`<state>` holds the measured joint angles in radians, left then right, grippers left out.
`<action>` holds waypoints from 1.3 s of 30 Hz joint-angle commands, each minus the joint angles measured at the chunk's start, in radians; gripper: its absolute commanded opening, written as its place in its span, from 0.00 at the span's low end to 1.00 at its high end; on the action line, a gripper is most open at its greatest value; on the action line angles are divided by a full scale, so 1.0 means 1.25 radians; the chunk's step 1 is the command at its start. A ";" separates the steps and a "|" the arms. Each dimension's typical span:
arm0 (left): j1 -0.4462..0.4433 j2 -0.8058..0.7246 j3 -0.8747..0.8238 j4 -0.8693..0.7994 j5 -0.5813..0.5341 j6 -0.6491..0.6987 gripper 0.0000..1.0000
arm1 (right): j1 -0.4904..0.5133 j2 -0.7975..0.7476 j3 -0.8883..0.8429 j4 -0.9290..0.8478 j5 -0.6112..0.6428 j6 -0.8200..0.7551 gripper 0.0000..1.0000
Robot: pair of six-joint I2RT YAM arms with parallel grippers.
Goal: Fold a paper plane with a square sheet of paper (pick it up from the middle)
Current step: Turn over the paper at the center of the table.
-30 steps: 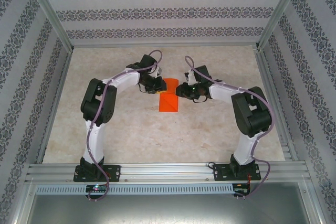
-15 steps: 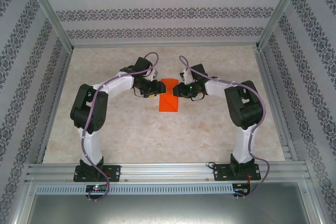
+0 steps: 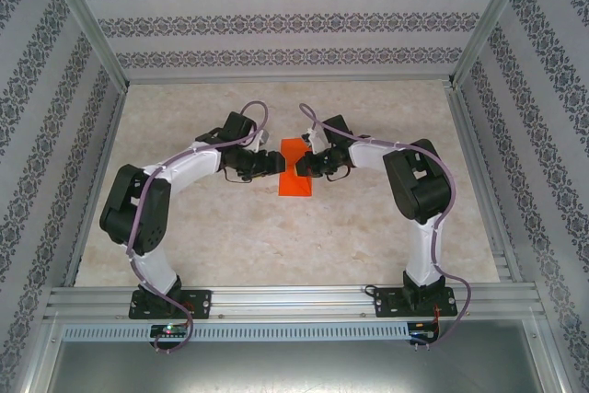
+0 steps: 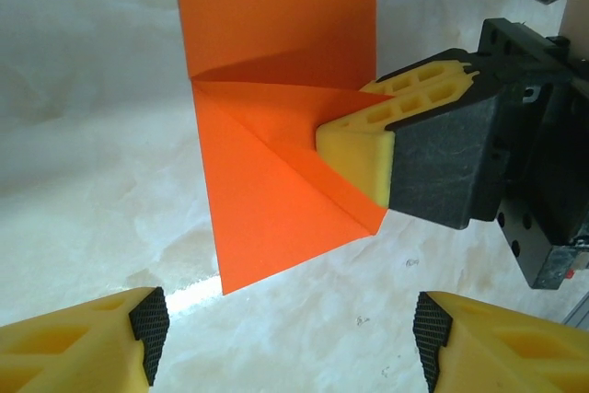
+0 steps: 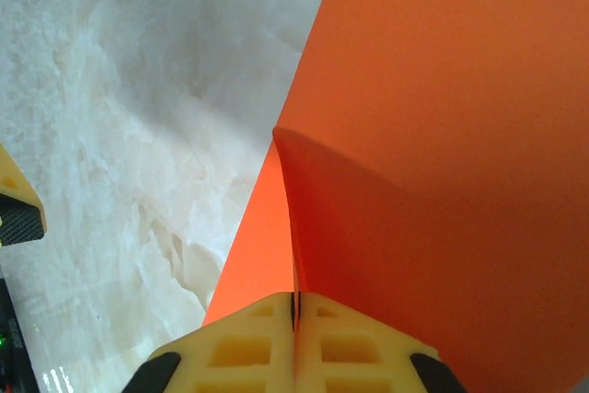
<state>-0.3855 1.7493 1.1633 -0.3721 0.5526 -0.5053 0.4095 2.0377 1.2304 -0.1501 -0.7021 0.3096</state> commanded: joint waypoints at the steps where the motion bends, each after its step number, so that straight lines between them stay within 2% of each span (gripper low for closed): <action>1: 0.021 -0.043 -0.028 0.063 -0.001 -0.014 0.77 | -0.004 -0.048 -0.003 0.002 -0.053 -0.010 0.00; 9: 0.037 -0.116 -0.106 0.159 0.032 -0.082 0.78 | -0.011 -0.131 -0.078 0.123 -0.172 0.103 0.00; 16: 0.042 -0.161 -0.189 0.358 0.090 -0.247 0.78 | -0.010 -0.217 -0.127 0.226 -0.229 0.215 0.00; 28: 0.039 -0.169 -0.235 0.600 0.179 -0.422 0.70 | -0.008 -0.287 -0.148 0.290 -0.253 0.309 0.00; 39: 0.030 -0.178 -0.226 0.633 0.221 -0.460 0.62 | -0.013 -0.274 -0.170 0.380 -0.254 0.389 0.00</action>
<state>-0.3450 1.5509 0.8768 0.3515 0.7910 -1.0523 0.4011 1.6978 1.0313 0.2443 -0.9932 0.7513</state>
